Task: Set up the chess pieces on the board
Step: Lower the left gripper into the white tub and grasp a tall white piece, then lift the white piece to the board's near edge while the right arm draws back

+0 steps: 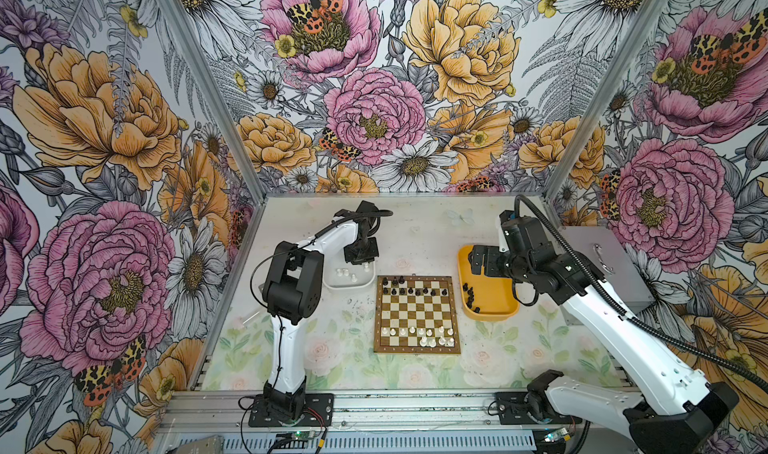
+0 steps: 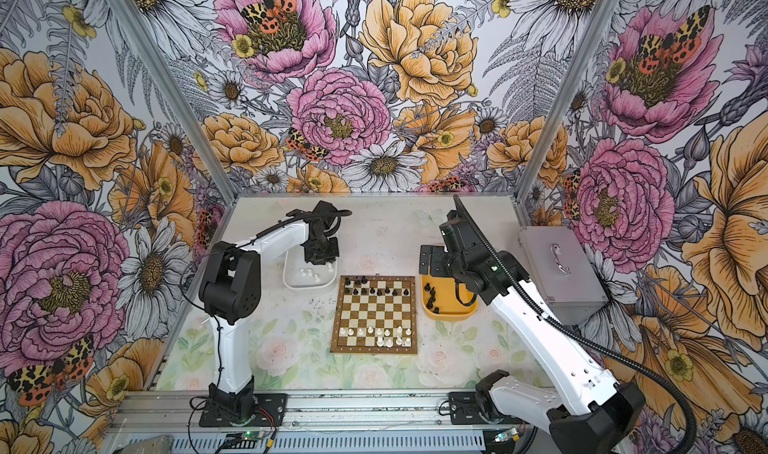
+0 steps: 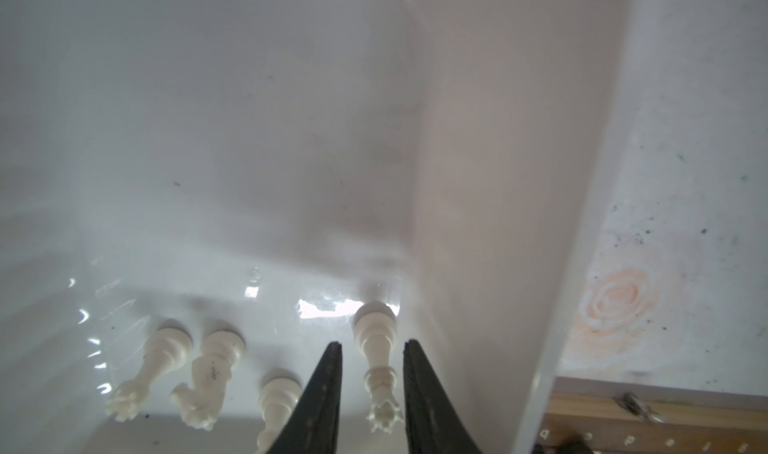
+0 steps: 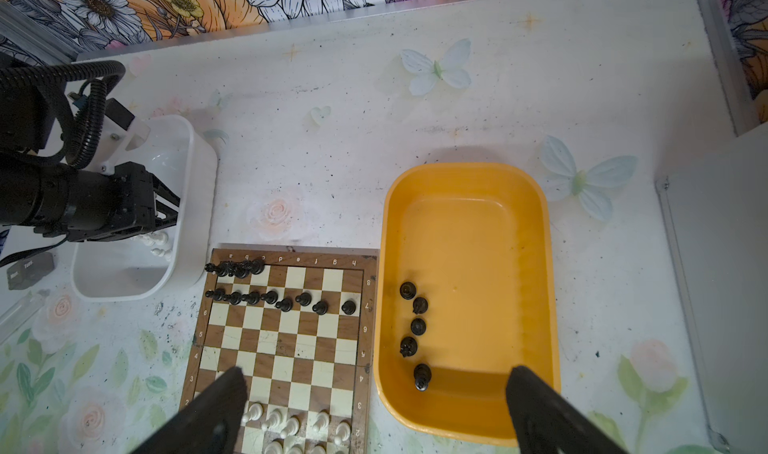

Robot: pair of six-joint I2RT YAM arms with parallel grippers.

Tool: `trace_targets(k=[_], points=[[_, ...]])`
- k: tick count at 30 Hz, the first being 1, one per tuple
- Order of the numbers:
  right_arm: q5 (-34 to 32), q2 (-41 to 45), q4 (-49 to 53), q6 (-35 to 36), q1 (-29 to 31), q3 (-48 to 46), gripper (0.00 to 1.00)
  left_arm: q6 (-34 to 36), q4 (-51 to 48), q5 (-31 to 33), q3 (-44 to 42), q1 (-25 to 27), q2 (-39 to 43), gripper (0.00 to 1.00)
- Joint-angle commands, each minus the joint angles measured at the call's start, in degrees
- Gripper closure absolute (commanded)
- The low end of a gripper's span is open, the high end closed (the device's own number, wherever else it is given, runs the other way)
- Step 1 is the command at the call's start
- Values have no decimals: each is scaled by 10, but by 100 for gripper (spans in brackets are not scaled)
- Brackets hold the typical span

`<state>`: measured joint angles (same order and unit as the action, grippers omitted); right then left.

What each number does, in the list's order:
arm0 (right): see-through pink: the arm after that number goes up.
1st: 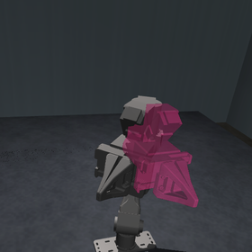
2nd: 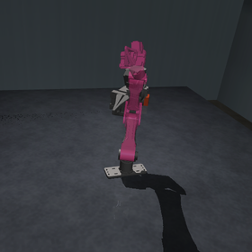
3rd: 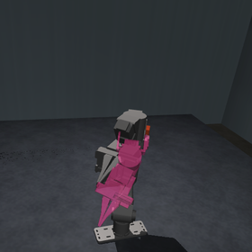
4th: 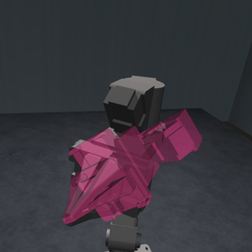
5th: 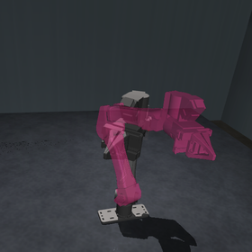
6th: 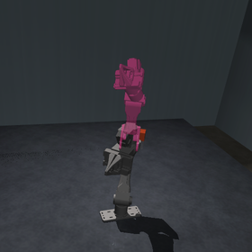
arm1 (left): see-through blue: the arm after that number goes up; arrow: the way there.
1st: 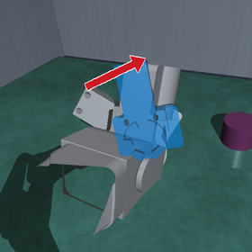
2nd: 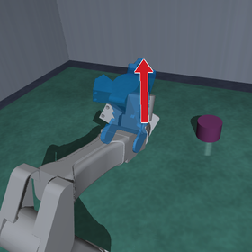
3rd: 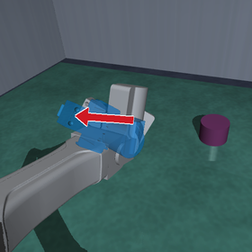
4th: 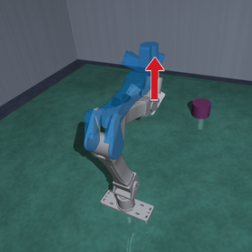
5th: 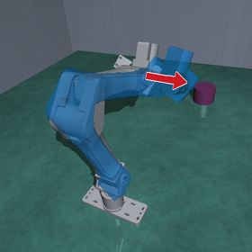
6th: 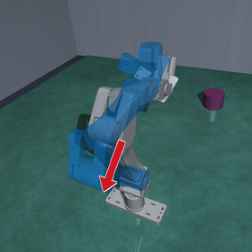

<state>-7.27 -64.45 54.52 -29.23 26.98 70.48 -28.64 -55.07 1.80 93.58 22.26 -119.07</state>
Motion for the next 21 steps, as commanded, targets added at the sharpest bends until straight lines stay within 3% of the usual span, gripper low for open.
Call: trace_targets(k=[1, 21], points=[[-13, 18, -7, -11, 4, -6, 0, 9, 8, -10, -7, 2, 15, 72], [-13, 45, 1, -12, 4, -16, 0, 3, 8, -2, -10, 13, 19, 79]])
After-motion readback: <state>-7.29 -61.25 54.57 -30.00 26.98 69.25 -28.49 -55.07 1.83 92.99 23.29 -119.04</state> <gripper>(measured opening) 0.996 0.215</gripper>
